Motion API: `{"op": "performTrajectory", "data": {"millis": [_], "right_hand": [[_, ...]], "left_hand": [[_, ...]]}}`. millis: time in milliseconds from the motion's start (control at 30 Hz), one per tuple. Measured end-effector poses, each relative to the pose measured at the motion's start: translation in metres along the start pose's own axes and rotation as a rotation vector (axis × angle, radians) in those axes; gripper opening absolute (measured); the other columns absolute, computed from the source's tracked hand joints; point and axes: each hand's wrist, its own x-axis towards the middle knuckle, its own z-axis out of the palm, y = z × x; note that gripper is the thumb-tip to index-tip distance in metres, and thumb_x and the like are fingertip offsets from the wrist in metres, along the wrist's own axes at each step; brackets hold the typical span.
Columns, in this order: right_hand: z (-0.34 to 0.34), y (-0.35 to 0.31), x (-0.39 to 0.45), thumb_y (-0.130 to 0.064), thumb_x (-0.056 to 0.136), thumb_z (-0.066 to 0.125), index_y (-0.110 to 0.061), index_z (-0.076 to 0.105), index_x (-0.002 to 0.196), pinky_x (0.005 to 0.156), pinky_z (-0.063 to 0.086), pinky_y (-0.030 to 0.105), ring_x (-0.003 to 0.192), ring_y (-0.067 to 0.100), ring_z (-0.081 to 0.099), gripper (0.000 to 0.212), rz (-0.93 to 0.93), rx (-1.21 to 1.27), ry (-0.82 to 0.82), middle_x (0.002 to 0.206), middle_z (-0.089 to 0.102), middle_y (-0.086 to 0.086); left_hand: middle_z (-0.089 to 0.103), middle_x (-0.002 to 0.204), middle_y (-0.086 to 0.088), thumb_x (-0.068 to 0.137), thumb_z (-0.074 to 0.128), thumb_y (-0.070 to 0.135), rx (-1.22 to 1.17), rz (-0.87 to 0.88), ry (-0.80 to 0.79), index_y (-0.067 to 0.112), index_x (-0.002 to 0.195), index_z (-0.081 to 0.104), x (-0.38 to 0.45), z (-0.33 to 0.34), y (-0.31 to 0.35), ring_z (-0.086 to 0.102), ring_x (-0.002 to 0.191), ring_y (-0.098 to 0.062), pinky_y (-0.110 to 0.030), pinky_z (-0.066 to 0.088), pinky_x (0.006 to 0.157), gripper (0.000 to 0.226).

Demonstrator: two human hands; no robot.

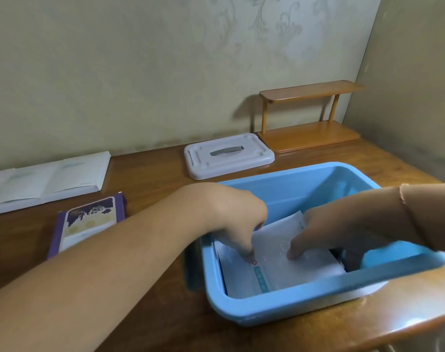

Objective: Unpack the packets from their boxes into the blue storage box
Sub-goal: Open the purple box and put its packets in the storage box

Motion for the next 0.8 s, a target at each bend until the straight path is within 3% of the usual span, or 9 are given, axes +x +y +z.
{"op": "performTrajectory", "data": {"millis": [133,233,300,367,467,567,700,800], "right_hand": [[-0.009,-0.006,-0.014,-0.037,0.082,0.075,-0.013,0.06,0.106,0.048,0.057,0.032,0.071,0.026,0.074,0.038,0.011,-0.254,0.013,0.088,0.075,0.01],[-0.017,-0.006,-0.024,-0.029,0.087,0.072,-0.006,0.053,0.117,0.051,0.059,0.03,0.048,0.018,0.069,0.042,-0.006,-0.325,0.014,0.057,0.072,0.001],[-0.018,-0.004,-0.026,-0.023,0.088,0.073,-0.007,0.051,0.118,0.055,0.061,0.032,0.046,0.016,0.068,0.04,-0.022,-0.325,0.028,0.054,0.07,-0.001],[-0.016,-0.003,-0.026,-0.02,0.084,0.076,-0.008,0.053,0.109,0.061,0.062,0.034,0.056,0.019,0.072,0.036,-0.035,-0.337,0.053,0.068,0.073,0.006],[-0.012,-0.001,-0.029,-0.023,0.079,0.081,-0.007,0.059,0.113,0.064,0.061,0.029,0.064,0.018,0.073,0.044,-0.038,-0.363,0.075,0.083,0.074,0.011],[-0.011,0.004,-0.037,-0.036,0.078,0.078,-0.01,0.07,0.102,0.078,0.059,0.032,0.077,0.017,0.071,0.037,-0.081,-0.57,0.08,0.086,0.076,0.003],[-0.008,0.009,-0.047,-0.037,0.081,0.07,-0.02,0.071,0.087,0.095,0.052,0.036,0.092,0.015,0.064,0.018,-0.134,-0.693,0.099,0.089,0.073,-0.01],[-0.008,0.008,-0.052,-0.047,0.081,0.071,-0.029,0.071,0.104,0.097,0.05,0.032,0.1,0.01,0.065,0.029,-0.148,-0.674,0.11,0.099,0.073,-0.015]], "left_hand": [[0.066,0.11,0.001,0.083,0.07,0.053,-0.015,-0.007,0.011,0.018,0.126,0.059,0.002,0.001,0.002,0.059,0.102,-0.021,-0.023,0.037,0.055,0.055],[0.066,0.111,0.001,0.083,0.072,0.051,-0.018,-0.011,-0.007,0.019,0.125,0.06,0.002,0.001,0.003,0.06,0.1,-0.021,-0.023,0.036,0.055,0.055],[0.066,0.111,0.0,0.083,0.072,0.051,-0.016,-0.018,-0.017,0.018,0.125,0.061,0.003,0.002,0.005,0.06,0.1,-0.022,-0.027,0.04,0.058,0.055],[0.065,0.109,-0.001,0.083,0.071,0.051,-0.011,-0.024,-0.031,0.017,0.124,0.06,0.004,0.002,0.006,0.06,0.099,-0.023,-0.03,0.04,0.059,0.054],[0.063,0.111,-0.001,0.084,0.072,0.047,-0.015,-0.017,-0.058,0.018,0.125,0.057,0.005,0.001,0.006,0.06,0.1,-0.024,-0.032,0.043,0.066,0.053],[0.06,0.114,0.001,0.083,0.075,0.043,-0.026,-0.015,-0.061,0.022,0.129,0.051,0.003,0.001,0.006,0.057,0.104,-0.023,-0.033,0.041,0.068,0.056],[0.058,0.119,0.002,0.083,0.076,0.037,-0.014,-0.024,-0.075,0.023,0.133,0.047,0.003,0.0,0.007,0.055,0.107,-0.022,-0.03,0.034,0.06,0.06],[0.058,0.113,0.003,0.082,0.077,0.037,-0.009,-0.032,-0.062,0.021,0.124,0.05,0.001,0.001,0.009,0.054,0.102,-0.021,-0.03,0.034,0.06,0.052]]}}
